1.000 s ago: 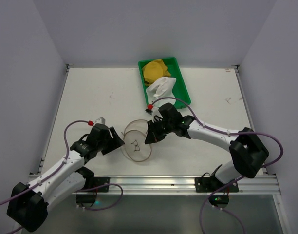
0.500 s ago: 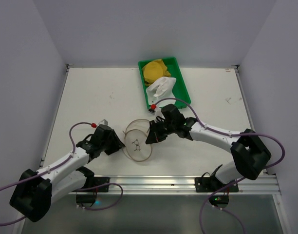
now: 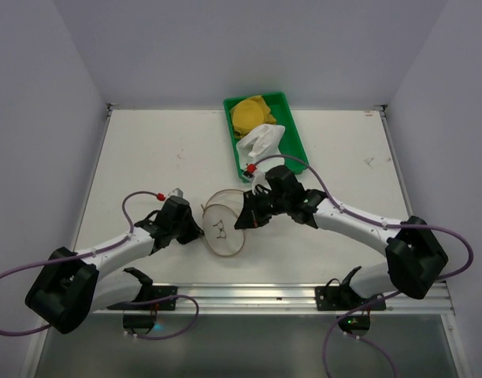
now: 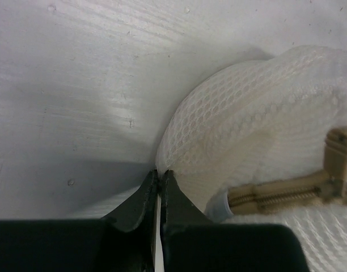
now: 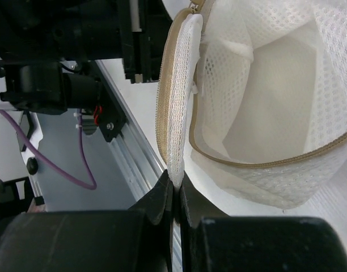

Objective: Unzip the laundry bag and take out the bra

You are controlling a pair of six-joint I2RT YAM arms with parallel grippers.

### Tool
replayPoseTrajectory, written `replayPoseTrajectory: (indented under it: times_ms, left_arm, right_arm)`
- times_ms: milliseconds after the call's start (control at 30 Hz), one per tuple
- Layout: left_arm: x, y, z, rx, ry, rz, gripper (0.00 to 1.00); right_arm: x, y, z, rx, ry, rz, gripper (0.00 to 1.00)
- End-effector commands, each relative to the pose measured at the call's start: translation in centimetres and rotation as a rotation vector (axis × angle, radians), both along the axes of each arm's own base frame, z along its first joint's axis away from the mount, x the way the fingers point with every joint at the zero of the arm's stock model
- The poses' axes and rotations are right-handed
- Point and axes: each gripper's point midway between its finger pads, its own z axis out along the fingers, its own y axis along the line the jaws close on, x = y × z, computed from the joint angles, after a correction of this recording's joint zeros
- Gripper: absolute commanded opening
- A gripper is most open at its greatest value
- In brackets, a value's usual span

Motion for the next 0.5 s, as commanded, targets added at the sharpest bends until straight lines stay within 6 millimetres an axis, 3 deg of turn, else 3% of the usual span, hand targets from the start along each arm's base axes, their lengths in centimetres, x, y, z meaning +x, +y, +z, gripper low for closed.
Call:
replayPoseTrajectory:
  times_ms: [0, 67, 200, 333, 467]
  left_arm:
    - [-2.9, 3.3, -3.2, 0.184, 0.114, -0.015, 0.00]
    - [-3.1, 3.2, -3.1, 0.187, 0.116, -0.034, 0.00]
    - [-3.3, 3.0, -3.0, 0.183, 0.120, -0.053, 0.00]
    - [-3.3, 2.8, -2.5, 0.171, 0.107, -0.059, 0.00]
    - [-3.4, 2.6, -2.1, 0.162, 0.108, -0.076, 0.00]
  right_arm:
    - [0.2, 0.6, 4.4, 0.095, -0.064, 0.023, 0.00]
    - [0.6, 0.8, 5.7, 0.110, -0.087, 0.023, 0.00]
    - [2.3, 0.2, 6.3, 0.106, -0.090, -0.007, 0.00]
    - [3.7, -0.3, 5.3, 0.092, -0.063, -0.030, 0.00]
    - [4.9, -1.0, 2.6, 0.054, 0.000, -0.055, 0.00]
